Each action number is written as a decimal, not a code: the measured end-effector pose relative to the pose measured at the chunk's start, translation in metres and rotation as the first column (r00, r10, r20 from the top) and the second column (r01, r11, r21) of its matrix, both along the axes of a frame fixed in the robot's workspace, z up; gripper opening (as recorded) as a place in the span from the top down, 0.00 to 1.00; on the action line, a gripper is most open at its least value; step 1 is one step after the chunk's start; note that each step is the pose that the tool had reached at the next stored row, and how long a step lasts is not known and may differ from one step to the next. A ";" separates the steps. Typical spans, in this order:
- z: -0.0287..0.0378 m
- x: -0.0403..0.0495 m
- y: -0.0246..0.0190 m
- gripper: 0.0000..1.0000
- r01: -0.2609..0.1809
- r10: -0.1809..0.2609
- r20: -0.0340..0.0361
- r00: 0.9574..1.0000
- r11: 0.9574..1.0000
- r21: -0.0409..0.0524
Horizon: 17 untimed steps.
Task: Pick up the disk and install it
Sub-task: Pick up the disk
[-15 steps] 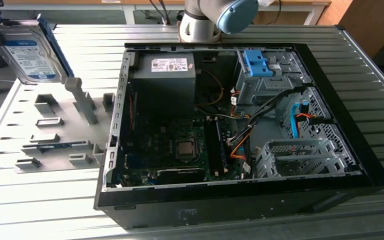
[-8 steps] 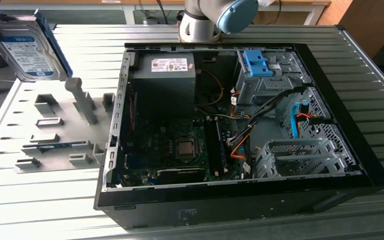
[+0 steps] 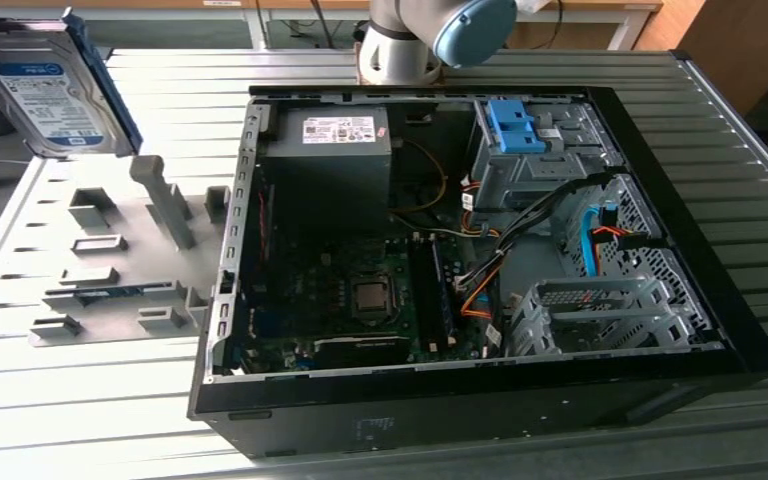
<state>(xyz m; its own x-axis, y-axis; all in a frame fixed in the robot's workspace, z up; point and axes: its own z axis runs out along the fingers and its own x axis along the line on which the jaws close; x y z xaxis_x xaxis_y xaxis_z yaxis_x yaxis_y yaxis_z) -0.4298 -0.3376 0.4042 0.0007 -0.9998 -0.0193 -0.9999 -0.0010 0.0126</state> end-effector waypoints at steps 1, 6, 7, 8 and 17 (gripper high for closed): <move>0.0011 0.0000 0.0000 0.64 0.000 0.000 0.000 1.000 1.000 0.000; 0.0062 0.0000 0.0000 0.64 0.000 0.000 0.000 1.000 1.000 0.000; 0.0073 0.0000 0.0000 0.64 0.000 0.000 0.000 1.000 1.000 0.000; 0.0084 0.0000 0.0000 0.64 0.000 0.000 0.000 1.000 1.000 0.000; 0.0187 0.0000 0.0000 0.64 0.000 0.000 0.000 1.000 1.000 0.000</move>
